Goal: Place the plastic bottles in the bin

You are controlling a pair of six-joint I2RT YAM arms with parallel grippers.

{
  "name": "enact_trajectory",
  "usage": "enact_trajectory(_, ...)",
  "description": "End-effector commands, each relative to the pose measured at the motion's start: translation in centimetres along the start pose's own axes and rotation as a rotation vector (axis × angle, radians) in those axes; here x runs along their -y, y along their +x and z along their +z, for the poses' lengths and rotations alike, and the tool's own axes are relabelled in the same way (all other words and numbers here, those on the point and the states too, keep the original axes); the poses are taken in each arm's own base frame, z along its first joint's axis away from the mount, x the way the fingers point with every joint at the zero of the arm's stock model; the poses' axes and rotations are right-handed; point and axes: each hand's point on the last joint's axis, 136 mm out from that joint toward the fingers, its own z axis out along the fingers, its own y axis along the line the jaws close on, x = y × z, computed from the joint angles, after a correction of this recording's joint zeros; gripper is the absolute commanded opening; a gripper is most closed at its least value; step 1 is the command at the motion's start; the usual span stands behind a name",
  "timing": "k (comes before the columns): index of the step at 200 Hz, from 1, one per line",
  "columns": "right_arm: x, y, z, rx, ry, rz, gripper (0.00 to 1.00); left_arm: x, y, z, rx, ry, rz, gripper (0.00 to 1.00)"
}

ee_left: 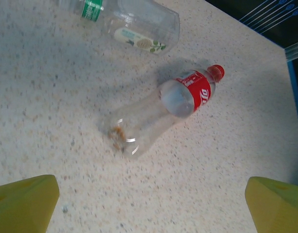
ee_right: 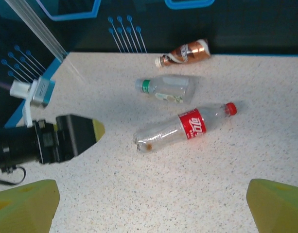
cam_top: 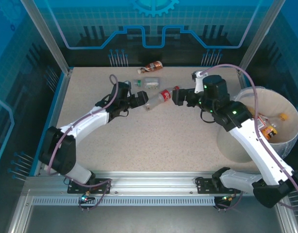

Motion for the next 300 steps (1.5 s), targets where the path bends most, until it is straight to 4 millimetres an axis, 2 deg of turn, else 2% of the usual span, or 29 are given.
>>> enact_trajectory(1, -0.4, -0.3, 1.3, 0.029, 0.021, 0.035, 1.0, -0.9, -0.1, 1.4, -0.067, -0.08, 0.131, 0.99)
enact_trajectory(43, -0.7, 0.4, 2.0, 0.01, 0.019, 0.033, 1.0, 0.8, 0.6, 5.7, -0.186, -0.002, 0.303, 0.99)
enact_trajectory(89, 0.2, 0.2, 0.9, 0.041, 0.056, 0.017, 1.0, 0.3, 0.9, 10.3, -0.243, -0.003, 0.477, 0.97)
enact_trajectory(120, 1.0, 0.1, 0.0, 0.052, 0.098, -0.008, 1.0, 0.0, 1.6, 12.4, -0.3, -0.013, 0.548, 0.93)
enact_trajectory(136, 1.3, 0.1, -0.5, 0.058, 0.114, -0.018, 1.0, -0.6, 1.7, 13.1, -0.329, -0.051, 0.55, 0.91)
enact_trajectory(160, 1.5, 0.1, -0.9, 0.071, 0.116, -0.027, 1.0, -0.8, 2.9, 13.9, -0.369, -0.066, 0.591, 0.89)
enact_trajectory(209, 1.6, 0.1, -1.2, 0.073, 0.12, -0.026, 1.0, -1.0, 5.7, 16.0, -0.437, -0.183, 0.807, 0.88)
enact_trajectory(243, 1.9, 0.4, -1.5, 0.068, 0.128, -0.017, 1.0, -1.8, 7.1, 17.0, -0.474, -0.255, 0.882, 0.77)
enact_trajectory(278, 2.8, 0.6, -2.2, 0.078, 0.169, -0.021, 1.0, -1.7, 8.2, 16.7, -0.474, -0.26, 0.902, 0.63)
enact_trajectory(300, 3.5, 0.7, -2.7, 0.083, 0.206, -0.036, 1.0, -1.9, 8.5, 16.2, -0.455, -0.249, 0.871, 0.58)
